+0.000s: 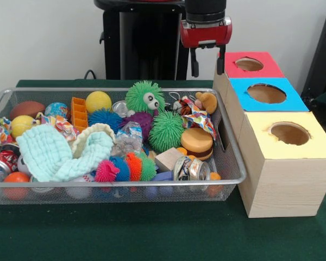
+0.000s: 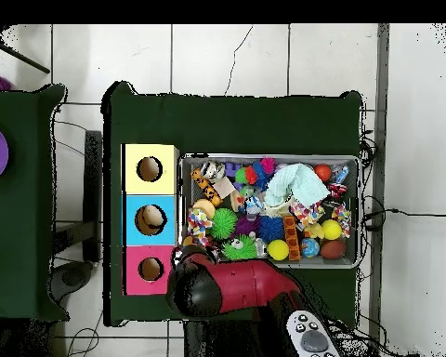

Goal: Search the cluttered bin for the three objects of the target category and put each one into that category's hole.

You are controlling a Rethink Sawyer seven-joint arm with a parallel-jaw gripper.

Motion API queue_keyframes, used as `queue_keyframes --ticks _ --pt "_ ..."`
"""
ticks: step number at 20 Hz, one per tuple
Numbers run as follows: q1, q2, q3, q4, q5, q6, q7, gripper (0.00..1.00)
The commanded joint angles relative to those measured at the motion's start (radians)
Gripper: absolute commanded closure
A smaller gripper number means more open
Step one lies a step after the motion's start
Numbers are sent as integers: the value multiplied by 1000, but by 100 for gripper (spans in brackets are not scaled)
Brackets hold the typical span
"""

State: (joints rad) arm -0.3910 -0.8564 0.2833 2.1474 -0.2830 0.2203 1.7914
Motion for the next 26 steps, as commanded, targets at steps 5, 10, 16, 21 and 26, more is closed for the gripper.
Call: queue_keyframes --ticks 5,10,16,21,26 --pt "-8 73 10 -26 -55 -63 72 0" --pt "20 142 -30 -68 -83 -123 78 0" --pt "25 220 -72 -116 -121 -192 75 0" --pt "2 267 -74 -144 -147 -230 63 0" --pt "-36 302 -62 -179 -179 -241 39 0"
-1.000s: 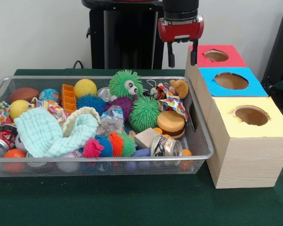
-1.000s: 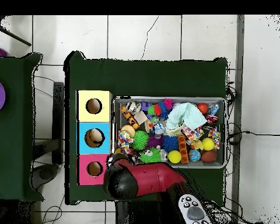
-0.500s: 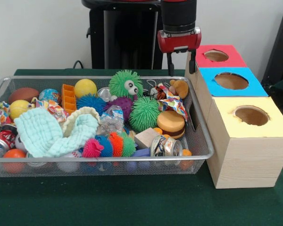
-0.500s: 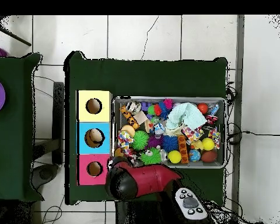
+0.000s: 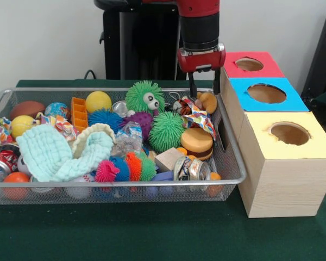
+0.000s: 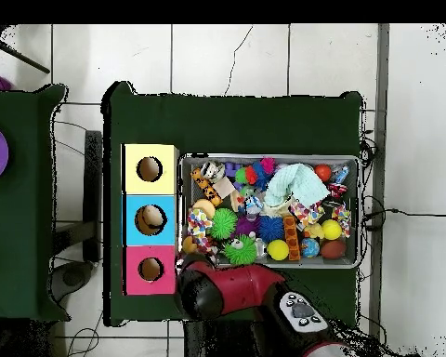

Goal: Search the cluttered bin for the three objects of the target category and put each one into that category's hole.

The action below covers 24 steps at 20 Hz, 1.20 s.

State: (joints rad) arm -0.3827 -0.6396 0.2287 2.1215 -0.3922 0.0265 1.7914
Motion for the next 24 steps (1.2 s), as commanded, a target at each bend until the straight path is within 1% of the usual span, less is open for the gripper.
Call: queue_keyframes --ticks 1,5,11,12,14,15,16,18,24 --pt "-48 88 -7 -156 -73 -50 42 0" --pt "-44 107 -15 -164 -78 -80 68 0" --pt "-37 113 -24 -166 -79 -111 91 0" --pt "-24 116 -41 -167 -79 -152 100 100" --pt "19 118 -92 -169 -69 -220 123 100" --pt "24 120 -98 -165 -64 -234 127 100" --pt "21 120 -93 -161 -59 -228 129 100" --pt "21 109 -86 -159 -40 -178 125 100" --pt "22 127 -96 -147 -20 -219 142 100"
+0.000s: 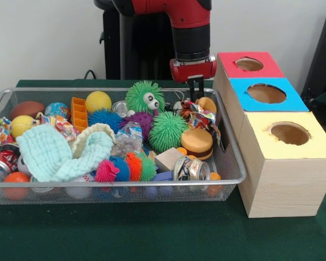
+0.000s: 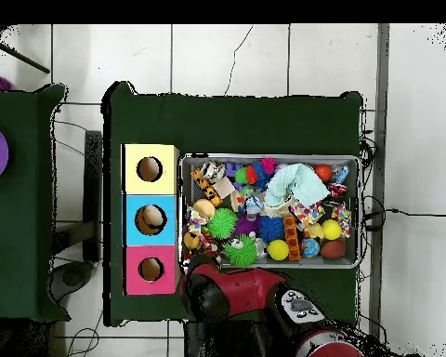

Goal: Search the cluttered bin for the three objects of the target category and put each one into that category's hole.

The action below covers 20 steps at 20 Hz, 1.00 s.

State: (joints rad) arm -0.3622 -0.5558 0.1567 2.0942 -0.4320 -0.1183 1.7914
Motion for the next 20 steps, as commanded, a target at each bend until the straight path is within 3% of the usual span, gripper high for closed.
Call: queue_keyframes --ticks 1,4,9,12,20 --pt "2 41 -25 -116 21 -74 142 100" --pt "-1 8 -13 -93 33 -43 146 100" --pt "4 -190 26 12 88 138 143 100" --pt "2 -265 50 39 122 235 124 100" --pt "-17 -275 80 46 136 278 106 100"
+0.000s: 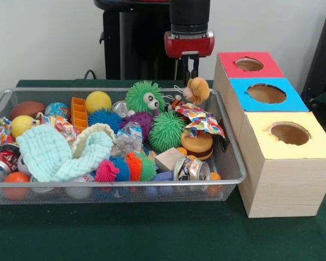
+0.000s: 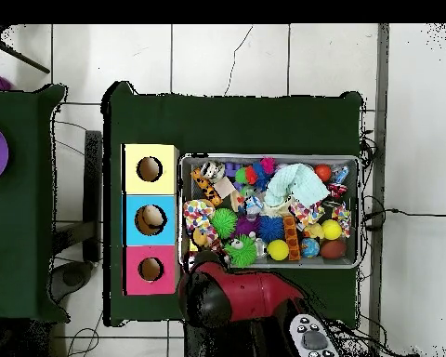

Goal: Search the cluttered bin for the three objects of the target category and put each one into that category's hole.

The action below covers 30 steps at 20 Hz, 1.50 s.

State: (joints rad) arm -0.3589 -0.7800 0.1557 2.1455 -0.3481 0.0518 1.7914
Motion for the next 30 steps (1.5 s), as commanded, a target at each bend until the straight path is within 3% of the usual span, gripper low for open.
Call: queue_keyframes --ticks 1,11,15,21,30 --pt "-22 -56 83 -5 56 118 104 100" --pt "5 -133 108 34 129 188 129 100" --pt "-10 -194 148 74 176 229 117 100" --pt "16 -297 149 104 248 324 105 100" --pt "48 -327 145 127 300 335 110 100"
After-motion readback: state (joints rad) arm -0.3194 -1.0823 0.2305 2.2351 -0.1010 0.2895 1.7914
